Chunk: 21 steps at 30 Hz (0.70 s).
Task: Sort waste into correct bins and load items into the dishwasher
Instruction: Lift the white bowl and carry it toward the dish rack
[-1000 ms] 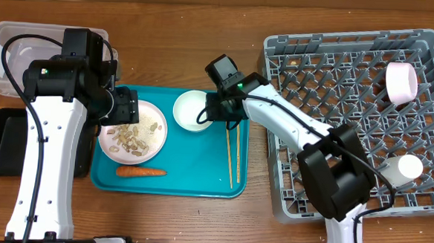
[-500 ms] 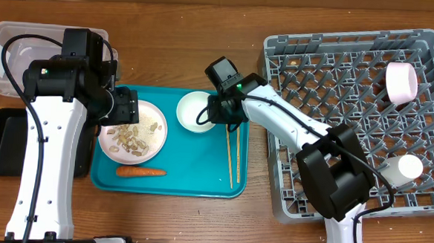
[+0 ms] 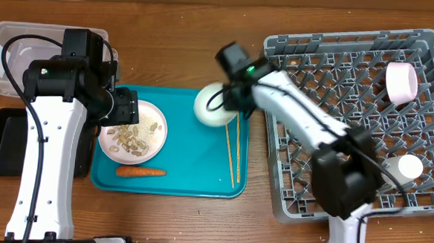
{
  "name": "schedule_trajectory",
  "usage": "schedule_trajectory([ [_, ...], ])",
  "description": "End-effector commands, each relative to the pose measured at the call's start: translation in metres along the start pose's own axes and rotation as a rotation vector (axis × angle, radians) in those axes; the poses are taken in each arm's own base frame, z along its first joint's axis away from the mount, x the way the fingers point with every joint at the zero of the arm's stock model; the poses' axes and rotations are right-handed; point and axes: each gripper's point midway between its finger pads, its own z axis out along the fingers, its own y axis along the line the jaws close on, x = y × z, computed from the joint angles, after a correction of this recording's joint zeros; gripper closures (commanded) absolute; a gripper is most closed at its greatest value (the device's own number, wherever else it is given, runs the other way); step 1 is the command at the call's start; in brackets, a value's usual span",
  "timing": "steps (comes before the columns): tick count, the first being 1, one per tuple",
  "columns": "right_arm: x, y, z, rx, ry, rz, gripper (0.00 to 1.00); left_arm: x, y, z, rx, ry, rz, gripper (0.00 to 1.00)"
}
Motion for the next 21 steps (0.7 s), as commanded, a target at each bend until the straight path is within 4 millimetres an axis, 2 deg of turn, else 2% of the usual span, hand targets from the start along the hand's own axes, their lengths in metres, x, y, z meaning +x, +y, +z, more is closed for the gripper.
schedule_trajectory([
  [1,-0.073,-0.075,-0.116,0.221,-0.374,0.050,0.96,-0.002,0.001,-0.003,-0.009,-0.012,-0.013,0.26],
  [2,-0.085,-0.114,-0.144,0.353,-0.462,0.099,0.96,-0.002,0.001,-0.003,-0.009,-0.011,-0.013,0.26],
  [4,-0.092,-0.159,-0.169,0.512,-0.525,0.150,0.96,-0.002,0.001,-0.003,-0.009,-0.012,-0.013,0.26],
  [8,-0.089,-0.237,-0.195,0.793,-0.555,0.280,0.96,-0.002,0.001,-0.003,-0.009,-0.012,-0.013,0.26],
  [11,-0.077,-0.288,-0.215,1.008,-0.591,0.420,0.96,-0.002,0.001,-0.003,-0.009,-0.012,-0.013,0.26],
  [13,-0.069,-0.314,-0.225,1.140,-0.614,0.485,0.96,-0.003,0.001,-0.003,-0.009,-0.013,-0.013,0.26],
  [16,-0.062,-0.339,-0.221,1.229,-0.593,0.523,0.96,-0.004,0.001,-0.003,-0.008,-0.017,-0.013,0.26],
  [18,-0.059,-0.352,-0.209,1.253,-0.556,0.527,0.96,-0.005,0.001,-0.003,-0.007,-0.021,-0.013,0.26],
  [19,-0.058,-0.358,-0.196,1.268,-0.528,0.523,0.96,-0.005,0.001,-0.003,-0.007,-0.022,-0.013,0.26],
  [21,-0.058,-0.360,-0.180,1.279,-0.494,0.501,0.96,-0.005,0.001,-0.003,-0.007,-0.023,-0.013,0.26],
])
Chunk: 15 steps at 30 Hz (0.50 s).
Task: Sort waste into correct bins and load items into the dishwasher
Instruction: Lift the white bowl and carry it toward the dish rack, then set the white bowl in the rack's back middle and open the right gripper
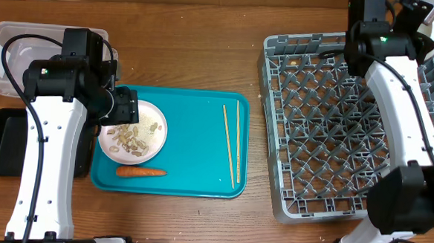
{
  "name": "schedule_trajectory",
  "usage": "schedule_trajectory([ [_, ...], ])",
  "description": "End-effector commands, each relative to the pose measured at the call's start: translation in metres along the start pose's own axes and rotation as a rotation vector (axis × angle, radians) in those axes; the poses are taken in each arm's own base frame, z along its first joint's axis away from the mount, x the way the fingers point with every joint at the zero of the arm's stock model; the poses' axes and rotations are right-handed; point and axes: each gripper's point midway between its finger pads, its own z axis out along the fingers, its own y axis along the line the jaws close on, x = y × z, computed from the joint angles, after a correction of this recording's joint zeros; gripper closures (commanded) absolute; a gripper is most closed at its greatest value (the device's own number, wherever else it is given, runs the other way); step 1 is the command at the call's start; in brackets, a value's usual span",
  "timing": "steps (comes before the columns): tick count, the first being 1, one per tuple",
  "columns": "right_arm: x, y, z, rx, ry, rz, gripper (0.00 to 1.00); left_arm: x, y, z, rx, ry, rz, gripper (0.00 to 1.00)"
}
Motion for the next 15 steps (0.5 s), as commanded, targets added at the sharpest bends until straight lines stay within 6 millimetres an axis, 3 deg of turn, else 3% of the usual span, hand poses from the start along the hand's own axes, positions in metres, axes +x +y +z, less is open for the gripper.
schedule_trajectory([
  [1,0.019,0.014,0.014,0.086,-0.006,-0.069,0.96,-0.003,0.001,-0.003,-0.008,-0.015,-0.013,0.26],
  [9,0.059,0.064,0.019,0.076,0.019,-0.226,0.96,-0.003,0.001,-0.003,-0.007,-0.015,-0.021,0.26],
  [15,0.078,0.079,0.008,0.037,0.044,-0.234,0.96,-0.005,-0.002,-0.003,0.009,-0.021,-0.024,0.26],
])
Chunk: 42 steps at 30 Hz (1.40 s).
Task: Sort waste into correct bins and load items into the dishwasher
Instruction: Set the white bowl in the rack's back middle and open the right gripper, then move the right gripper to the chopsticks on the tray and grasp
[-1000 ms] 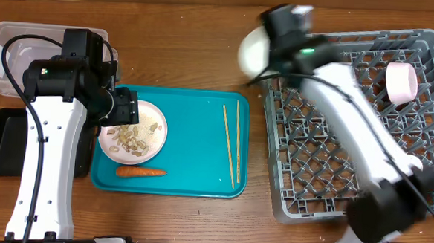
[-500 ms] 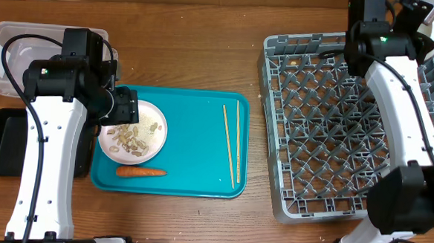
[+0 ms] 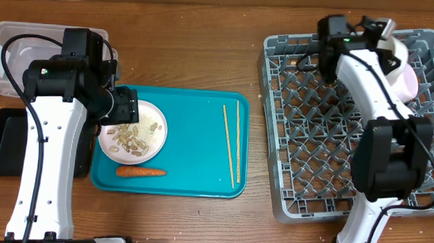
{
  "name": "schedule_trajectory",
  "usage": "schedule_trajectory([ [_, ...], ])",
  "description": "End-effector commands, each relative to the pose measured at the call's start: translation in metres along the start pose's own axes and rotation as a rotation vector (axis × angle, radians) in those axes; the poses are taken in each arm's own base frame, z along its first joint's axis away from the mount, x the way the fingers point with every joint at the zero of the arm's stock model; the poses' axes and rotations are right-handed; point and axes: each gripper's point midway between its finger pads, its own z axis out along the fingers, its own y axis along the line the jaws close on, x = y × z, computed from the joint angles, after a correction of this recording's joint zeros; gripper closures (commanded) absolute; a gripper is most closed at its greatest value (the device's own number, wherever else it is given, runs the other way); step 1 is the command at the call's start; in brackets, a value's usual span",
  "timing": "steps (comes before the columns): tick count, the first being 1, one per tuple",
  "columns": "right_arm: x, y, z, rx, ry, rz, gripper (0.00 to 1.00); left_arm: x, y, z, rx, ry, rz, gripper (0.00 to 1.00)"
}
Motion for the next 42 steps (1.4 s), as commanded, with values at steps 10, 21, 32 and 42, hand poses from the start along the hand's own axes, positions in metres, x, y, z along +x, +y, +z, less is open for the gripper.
schedule_trajectory([
  [10,0.026,0.013,-0.026,-0.078,0.054,0.046,0.96,-0.005,-0.003,-0.003,0.016,-0.020,-0.019,0.26],
  [21,0.029,0.029,-0.051,-0.151,0.046,0.022,0.96,-0.004,-0.003,-0.003,0.016,-0.018,-0.019,0.26],
  [32,0.055,0.066,-0.086,-0.357,0.154,-0.019,0.59,-0.004,-0.003,-0.003,0.016,-0.018,-0.019,0.26],
  [42,0.072,0.069,-0.099,-0.431,0.237,-0.070,0.20,-0.004,-0.003,-0.003,0.016,-0.019,-0.019,0.26],
])
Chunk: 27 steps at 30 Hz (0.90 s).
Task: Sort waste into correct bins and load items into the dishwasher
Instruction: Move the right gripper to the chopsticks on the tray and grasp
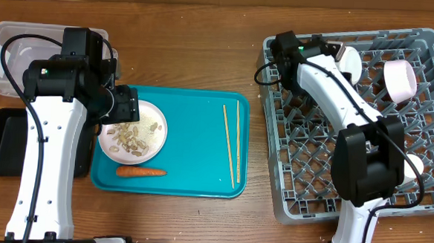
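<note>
A white plate (143,136) with food scraps lies at the left of the teal tray (192,168). An orange carrot (141,172) lies in front of the plate, and two chopsticks (231,143) lie at the tray's right. My left gripper (123,106) hangs over the plate's upper left rim, its fingers hidden under its body. In the grey dish rack (288,192), my right gripper (338,52) is shut on a white bowl (349,64) near the back row. A pink cup (400,80) and a white cup (410,168) sit in the rack.
A clear bin (1,47) stands at the back left and a black bin in front of it, both left of the tray. The right arm's base rises at the rack's front edge.
My right gripper has moved left along the back of the rack with the white bowl, from near the pink cup to the back middle. The left arm has not moved.
My right gripper was at the white bowl on the tray. Then the bowl was off the tray, held high past the rack's far right corner. After that it was over the rack beside the pink cup, and now sits further left. The left gripper stayed by the plate.
</note>
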{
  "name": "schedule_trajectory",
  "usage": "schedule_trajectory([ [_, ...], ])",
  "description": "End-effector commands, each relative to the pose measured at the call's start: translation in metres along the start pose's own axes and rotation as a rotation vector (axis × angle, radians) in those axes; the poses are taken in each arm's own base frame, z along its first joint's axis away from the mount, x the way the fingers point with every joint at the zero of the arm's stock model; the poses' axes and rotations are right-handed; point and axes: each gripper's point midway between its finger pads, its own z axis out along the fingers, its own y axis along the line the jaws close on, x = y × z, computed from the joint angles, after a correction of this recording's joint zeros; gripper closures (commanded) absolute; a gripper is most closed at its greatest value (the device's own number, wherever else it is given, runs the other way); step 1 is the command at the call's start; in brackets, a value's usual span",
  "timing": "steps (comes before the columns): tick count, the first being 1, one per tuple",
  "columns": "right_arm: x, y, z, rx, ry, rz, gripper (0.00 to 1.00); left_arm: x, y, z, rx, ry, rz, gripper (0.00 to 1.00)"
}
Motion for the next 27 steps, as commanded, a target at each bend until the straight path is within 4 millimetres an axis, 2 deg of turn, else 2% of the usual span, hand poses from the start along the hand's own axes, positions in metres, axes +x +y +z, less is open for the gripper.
schedule_trajectory([
  [1,0.004,0.000,-0.007,-0.059,0.039,0.024,0.18,-0.002,-0.002,-0.003,0.007,-0.011,-0.005,0.26],
  [4,0.001,-0.003,-0.020,-0.128,0.050,0.063,0.12,-0.002,-0.002,-0.003,0.007,-0.010,-0.005,0.26],
  [9,-0.012,-0.023,-0.058,-0.280,0.031,0.163,0.04,-0.002,-0.001,-0.003,0.007,-0.008,-0.006,0.26],
  [11,-0.015,-0.026,-0.080,-0.405,0.024,0.145,0.00,-0.001,-0.001,-0.003,0.006,-0.006,-0.006,0.26],
  [13,-0.012,-0.015,-0.111,-0.609,0.027,0.037,0.00,-0.001,-0.001,-0.003,0.006,-0.006,-0.006,0.25],
  [17,0.010,0.003,-0.161,-0.935,0.084,-0.123,0.00,-0.001,-0.001,-0.003,0.006,-0.006,-0.006,0.25],
  [19,0.028,0.014,-0.183,-1.063,0.144,-0.191,0.00,-0.001,-0.001,-0.003,0.006,-0.006,-0.006,0.25],
  [20,0.043,0.022,-0.196,-1.108,0.188,-0.237,0.01,-0.001,-0.001,-0.003,0.006,-0.006,-0.006,0.24],
  [25,0.078,0.050,-0.224,-1.131,0.198,-0.383,0.02,-0.001,-0.001,-0.003,0.006,-0.006,-0.006,0.22],
  [27,0.088,0.061,-0.230,-1.121,0.195,-0.424,0.02,-0.001,-0.001,-0.003,0.006,-0.006,-0.006,0.22],
])
